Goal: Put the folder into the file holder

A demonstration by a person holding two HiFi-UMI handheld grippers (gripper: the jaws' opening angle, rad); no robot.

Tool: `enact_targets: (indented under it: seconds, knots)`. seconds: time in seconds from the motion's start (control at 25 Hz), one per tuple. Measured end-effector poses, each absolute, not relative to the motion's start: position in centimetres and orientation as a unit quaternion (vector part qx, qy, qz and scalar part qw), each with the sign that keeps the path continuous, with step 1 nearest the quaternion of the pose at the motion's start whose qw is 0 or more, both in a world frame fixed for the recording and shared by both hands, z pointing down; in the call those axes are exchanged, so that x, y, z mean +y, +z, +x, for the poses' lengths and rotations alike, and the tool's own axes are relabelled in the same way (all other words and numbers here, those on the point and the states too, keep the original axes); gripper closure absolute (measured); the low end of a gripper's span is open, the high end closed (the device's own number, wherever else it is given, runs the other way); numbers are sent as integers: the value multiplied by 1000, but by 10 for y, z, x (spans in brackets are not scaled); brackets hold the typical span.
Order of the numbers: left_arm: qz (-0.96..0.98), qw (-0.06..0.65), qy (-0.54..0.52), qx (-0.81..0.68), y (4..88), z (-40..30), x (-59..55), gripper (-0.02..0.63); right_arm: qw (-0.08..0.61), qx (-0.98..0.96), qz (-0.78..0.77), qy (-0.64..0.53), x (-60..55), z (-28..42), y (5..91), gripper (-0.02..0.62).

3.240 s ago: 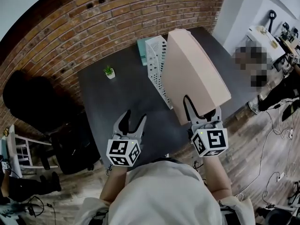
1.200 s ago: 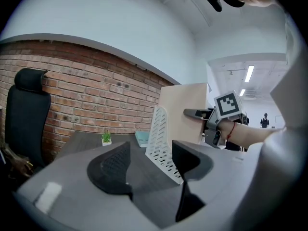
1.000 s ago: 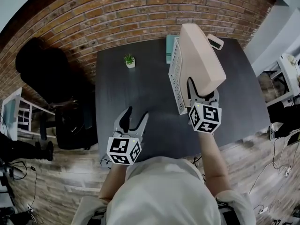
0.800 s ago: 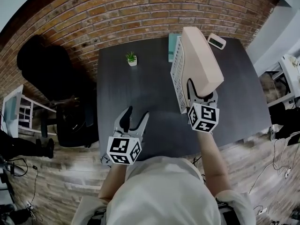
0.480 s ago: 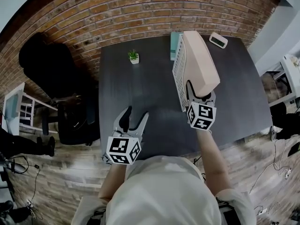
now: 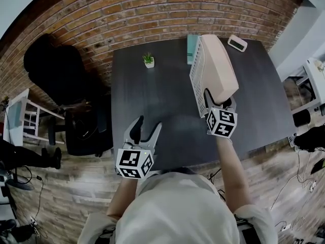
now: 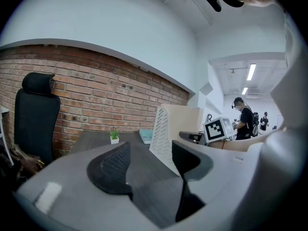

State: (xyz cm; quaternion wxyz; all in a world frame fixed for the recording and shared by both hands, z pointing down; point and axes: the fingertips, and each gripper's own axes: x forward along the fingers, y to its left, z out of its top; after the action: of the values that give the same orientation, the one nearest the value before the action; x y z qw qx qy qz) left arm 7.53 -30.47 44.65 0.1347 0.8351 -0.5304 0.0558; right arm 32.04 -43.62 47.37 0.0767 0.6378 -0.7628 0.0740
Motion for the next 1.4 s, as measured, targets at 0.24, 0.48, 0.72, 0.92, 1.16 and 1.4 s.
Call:
enact_targets:
  seconds: [0.24, 0.48, 0.72, 0.92, 1.16, 1.4]
  knots:
    - [842, 136, 56, -519, 443, 62, -281, 331, 71, -744, 659, 84, -382, 322, 472, 271]
    - [851, 140, 54, -503, 440, 54, -250, 331, 65, -747, 657, 76, -320, 306, 455, 334]
    - [863, 139, 48, -484, 439, 44, -213, 331, 53, -744, 662, 78, -259, 281, 439, 451]
    - [869, 135, 47, -473, 444, 34, -178, 368, 41, -756, 650, 67, -207, 253, 426, 533]
    - [872, 138, 46, -466, 451, 21, -129, 405, 46, -775, 629, 47, -136, 212, 419, 570]
    - [868, 134, 54, -475, 452, 10, -80, 474, 35, -785, 617, 50, -72, 188, 413, 592]
